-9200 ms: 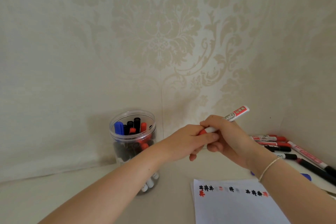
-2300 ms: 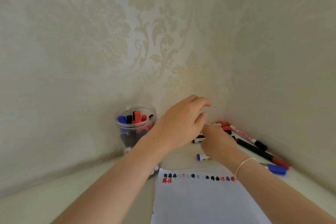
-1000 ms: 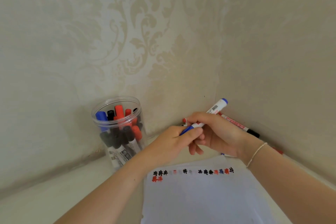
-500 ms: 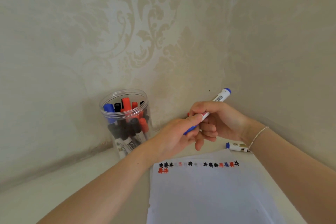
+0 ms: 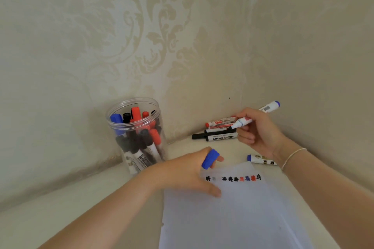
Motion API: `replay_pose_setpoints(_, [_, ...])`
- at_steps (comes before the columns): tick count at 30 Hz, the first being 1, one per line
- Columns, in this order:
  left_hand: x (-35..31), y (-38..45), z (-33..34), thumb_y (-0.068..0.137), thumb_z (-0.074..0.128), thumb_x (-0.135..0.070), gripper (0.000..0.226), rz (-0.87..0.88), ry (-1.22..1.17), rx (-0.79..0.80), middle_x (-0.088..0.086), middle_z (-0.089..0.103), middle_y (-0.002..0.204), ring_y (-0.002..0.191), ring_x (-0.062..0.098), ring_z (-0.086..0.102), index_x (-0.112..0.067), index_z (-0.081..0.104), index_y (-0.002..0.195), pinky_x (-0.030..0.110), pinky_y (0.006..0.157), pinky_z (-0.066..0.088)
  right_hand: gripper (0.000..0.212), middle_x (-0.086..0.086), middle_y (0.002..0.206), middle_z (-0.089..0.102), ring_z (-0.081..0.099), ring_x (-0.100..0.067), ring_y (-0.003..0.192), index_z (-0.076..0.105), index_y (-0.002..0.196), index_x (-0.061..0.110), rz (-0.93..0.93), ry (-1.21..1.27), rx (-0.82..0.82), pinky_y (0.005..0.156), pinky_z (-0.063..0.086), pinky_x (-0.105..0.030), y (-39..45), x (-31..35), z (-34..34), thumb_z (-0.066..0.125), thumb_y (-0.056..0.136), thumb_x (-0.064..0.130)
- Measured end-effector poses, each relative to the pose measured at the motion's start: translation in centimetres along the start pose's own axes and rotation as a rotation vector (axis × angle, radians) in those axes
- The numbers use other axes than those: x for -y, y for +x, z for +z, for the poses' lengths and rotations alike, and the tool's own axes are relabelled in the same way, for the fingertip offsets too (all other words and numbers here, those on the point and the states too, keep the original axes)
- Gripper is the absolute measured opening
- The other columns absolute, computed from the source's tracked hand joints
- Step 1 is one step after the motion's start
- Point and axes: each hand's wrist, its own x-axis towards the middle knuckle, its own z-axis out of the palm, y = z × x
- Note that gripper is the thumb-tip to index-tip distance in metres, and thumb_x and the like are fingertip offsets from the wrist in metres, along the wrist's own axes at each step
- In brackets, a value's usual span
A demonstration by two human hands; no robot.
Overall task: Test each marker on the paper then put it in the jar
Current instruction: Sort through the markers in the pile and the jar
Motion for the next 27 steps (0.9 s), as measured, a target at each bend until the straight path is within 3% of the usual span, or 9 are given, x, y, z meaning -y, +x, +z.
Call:
replay_pose_setpoints(2, [0.6, -0.2, 0.4, 0.073, 0.079, -0.041, 0.073, -0.014, 0.13, 0.058, -0.036, 0.04, 0.11, 0.105, -0.006, 0.046, -0.032, 0.039, 0.133, 0.006, 0.087, 0.039, 0.022, -0.002, 0.051, 0.033, 0.022, -0.009, 0.033, 0.041, 0.066, 0.011, 0.02, -0.007, -0.028, 0.034, 0.018, -0.017, -0.2, -0.7, -0.1, 0.051, 0.085, 0.008])
replay_pose_setpoints(4, [1.2, -0.2, 1.1, 0.07, 0.08, -0.047, 0.074, -0.022, 0.208, 0.03, -0.024, 0.045, 0.124, 0.113, 0.004, 0.046, -0.027, 0.041, 0.129, 0.025, 0.098, 0.042, 0.02, -0.005, 0.057, 0.036, 0.025, -0.01, 0.034, 0.044, 0.068, 0.011, 0.03, -0.034, -0.059, 0.034, 0.02, -0.018, -0.4, -1.4, 0.0, 0.052, 0.085, 0.007])
replay_pose_setpoints(7, [1.4, 0.2, 2.2, 0.064, 0.078, -0.059, 0.076, -0.04, 0.274, -0.052, -0.01, 0.051, 0.117, 0.109, 0.013, 0.046, -0.022, 0.045, 0.121, 0.035, 0.095, 0.044, 0.022, -0.005, 0.059, 0.039, 0.029, -0.012, 0.037, 0.046, 0.066, 0.012, 0.026, -0.082, -0.134, 0.034, 0.024, -0.02, -0.9, -2.3, 0.5, 0.056, 0.085, 0.008])
replay_pose_setpoints(11, [0.2, 0.3, 3.9, 0.065, 0.075, -0.063, 0.065, 0.021, 0.323, -0.188, -0.013, 0.047, 0.093, 0.086, 0.005, 0.04, -0.018, 0.044, 0.1, 0.013, 0.073, 0.032, 0.018, -0.005, 0.059, 0.039, 0.031, -0.013, 0.039, 0.048, 0.07, 0.012, 0.001, -0.106, -0.239, 0.04, 0.027, -0.022, -1.5, -3.5, 2.0, 0.058, 0.085, 0.009])
replay_pose_setpoints(13, [0.0, 0.1, 4.4, 0.067, 0.074, -0.063, 0.06, 0.068, 0.333, -0.25, -0.015, 0.039, 0.083, 0.074, 0.001, 0.034, -0.02, 0.037, 0.088, 0.014, 0.065, 0.026, 0.02, -0.004, 0.058, 0.04, 0.032, -0.014, 0.041, 0.048, 0.068, 0.011, -0.017, -0.113, -0.327, 0.042, 0.028, -0.023, -1.9, -3.9, 2.9, 0.059, 0.085, 0.009])
replay_pose_setpoints(17, [1.5, -0.1, 3.9, 0.062, 0.077, -0.062, 0.068, 0.001, 0.112, -0.276, -0.012, 0.052, 0.108, 0.098, 0.008, 0.051, -0.022, 0.045, 0.105, 0.027, 0.086, 0.044, 0.015, -0.006, 0.061, 0.047, 0.038, -0.014, 0.043, 0.051, 0.072, 0.009, -0.049, -0.107, -0.475, 0.046, 0.036, -0.026, -3.4, -5.2, 4.0, 0.059, 0.084, 0.007])
replay_pose_setpoints(20, [2.6, -1.2, 3.4, 0.061, 0.083, -0.053, 0.078, -0.034, -0.049, -0.186, -0.02, 0.049, 0.121, 0.114, 0.0, 0.048, -0.03, 0.043, 0.123, 0.03, 0.099, 0.045, 0.01, -0.005, 0.059, 0.046, 0.038, -0.012, 0.043, 0.051, 0.079, 0.008, -0.043, -0.109, -0.517, 0.043, 0.037, -0.023, -4.8, -6.7, 4.4, 0.059, 0.085, 0.006])
replay_pose_setpoints(23, [3.4, -2.3, 3.5, 0.058, 0.085, -0.052, 0.085, -0.014, 0.024, -0.163, -0.023, 0.046, 0.122, 0.115, -0.003, 0.046, -0.035, 0.039, 0.128, 0.026, 0.1, 0.043, 0.018, -0.004, 0.056, 0.042, 0.035, -0.013, 0.042, 0.046, 0.073, 0.012, -0.075, -0.105, -0.522, 0.037, 0.033, -0.019, -5.5, -7.6, 4.5, 0.057, 0.085, 0.004])
replay_pose_setpoints(27, [3.7, -2.4, 4.2, 0.051, 0.084, -0.06, 0.078, -0.019, 0.04, -0.354, -0.02, 0.05, 0.111, 0.102, -0.001, 0.05, -0.027, 0.047, 0.112, 0.029, 0.09, 0.047, 0.019, -0.004, 0.055, 0.041, 0.034, -0.012, 0.039, 0.045, 0.072, 0.011, -0.145, -0.097, -0.537, 0.035, 0.032, -0.016, -5.6, -7.3, 4.9, 0.055, 0.085, 0.001])
